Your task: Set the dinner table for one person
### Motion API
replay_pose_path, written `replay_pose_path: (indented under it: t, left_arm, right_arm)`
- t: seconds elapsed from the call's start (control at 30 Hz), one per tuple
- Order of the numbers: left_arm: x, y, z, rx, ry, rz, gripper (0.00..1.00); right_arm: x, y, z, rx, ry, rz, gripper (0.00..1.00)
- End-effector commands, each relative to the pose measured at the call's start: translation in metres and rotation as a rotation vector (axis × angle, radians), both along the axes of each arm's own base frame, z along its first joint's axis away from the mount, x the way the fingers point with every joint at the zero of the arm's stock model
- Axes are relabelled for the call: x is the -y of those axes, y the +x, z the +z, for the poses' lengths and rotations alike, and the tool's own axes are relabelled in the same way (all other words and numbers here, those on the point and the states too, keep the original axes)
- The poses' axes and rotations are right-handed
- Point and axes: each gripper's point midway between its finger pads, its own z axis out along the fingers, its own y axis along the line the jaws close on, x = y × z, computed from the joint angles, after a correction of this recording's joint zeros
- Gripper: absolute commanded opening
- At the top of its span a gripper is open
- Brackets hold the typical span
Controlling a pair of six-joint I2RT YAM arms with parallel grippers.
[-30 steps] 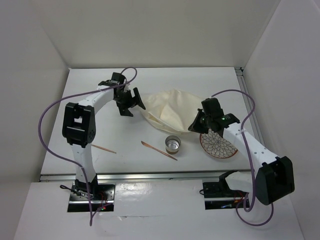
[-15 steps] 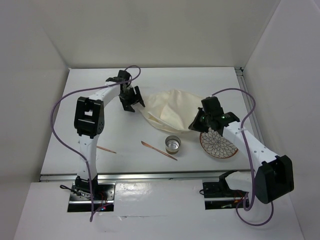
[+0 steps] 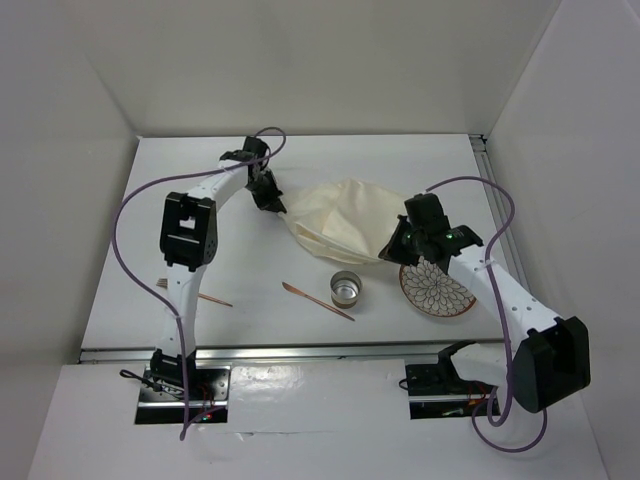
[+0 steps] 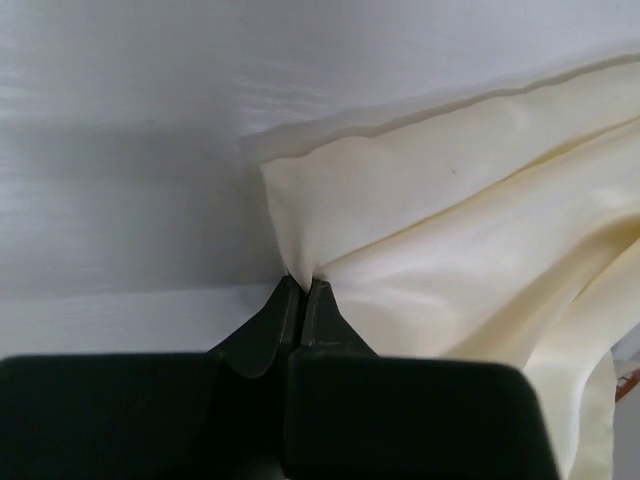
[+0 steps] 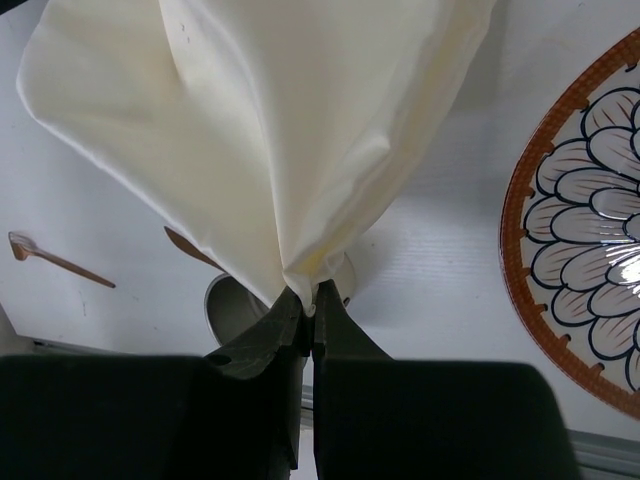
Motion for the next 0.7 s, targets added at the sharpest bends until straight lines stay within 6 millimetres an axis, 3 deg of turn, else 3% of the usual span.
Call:
replay_pose_path:
  t: [0.0, 0.07, 0.13, 0.2, 0.23, 0.3, 0.33, 0.37, 0.4, 0.43, 0.5, 0.53, 0.57, 0.63, 0.67]
  left_arm:
    - [-0.004, 0.007, -0.008, -0.007, 0.054, 0.012, 0.0]
    - [-0.007, 0.015, 0.008, 0.031, 0.075, 0.012, 0.0]
    - [-0.022, 0.031, 0.039, 0.107, 0.095, 0.022, 0.0]
    - [-0.032, 0.042, 0.085, 0.19, 0.027, 0.029, 0.0]
    - [-0.056, 0.05, 0.099, 0.21, -0.01, 0.066, 0.0]
    - [-0.073, 0.058, 0.128, 0.251, -0.091, 0.089, 0.0]
    - [-0.089, 0.063, 0.145, 0.275, -0.135, 0.114, 0.0]
    - [-0.097, 0.064, 0.159, 0.294, -0.142, 0.125, 0.0]
    - [-0.103, 0.068, 0.183, 0.349, -0.147, 0.14, 0.0]
    - [-0.119, 0.07, 0.195, 0.368, -0.148, 0.174, 0.0]
    - [-0.128, 0.066, 0.237, 0.444, -0.207, 0.194, 0.0]
    - [-0.145, 0.066, 0.256, 0.487, -0.222, 0.222, 0.0]
    - [-0.153, 0.067, 0.278, 0.549, -0.237, 0.231, 0.0]
    - [-0.167, 0.058, 0.304, 0.597, -0.276, 0.256, 0.0]
    - [-0.182, 0.046, 0.333, 0.659, -0.281, 0.273, 0.0]
  right_arm:
    - [0.003, 0.006, 0.021, 0.043, 0.008, -0.025, 0.0]
    - [0.002, 0.008, 0.023, 0.052, 0.012, -0.025, 0.0]
    - [0.003, 0.011, 0.022, 0.055, -0.004, -0.02, 0.0]
    - [0.005, 0.021, 0.025, 0.073, -0.023, -0.016, 0.0]
    - [0.005, 0.026, 0.02, 0.069, -0.042, -0.011, 0.0]
    - [0.008, 0.039, 0.02, 0.087, -0.058, -0.005, 0.0]
    - [0.006, 0.056, 0.034, 0.136, -0.031, -0.005, 0.0]
    - [0.005, 0.071, 0.031, 0.135, -0.027, 0.003, 0.0]
    - [0.007, 0.097, 0.061, 0.217, -0.008, 0.018, 0.0]
    - [0.007, 0.121, 0.057, 0.211, -0.014, 0.017, 0.0]
    - [0.01, 0.162, 0.087, 0.279, -0.012, 0.023, 0.0]
    - [0.01, 0.189, 0.151, 0.396, 0.007, 0.02, 0.0]
    - [0.01, 0.213, 0.149, 0.386, -0.003, 0.017, 0.0]
    - [0.009, 0.233, 0.188, 0.472, -0.009, 0.019, 0.0]
    - [0.007, 0.24, 0.22, 0.546, 0.004, 0.015, 0.0]
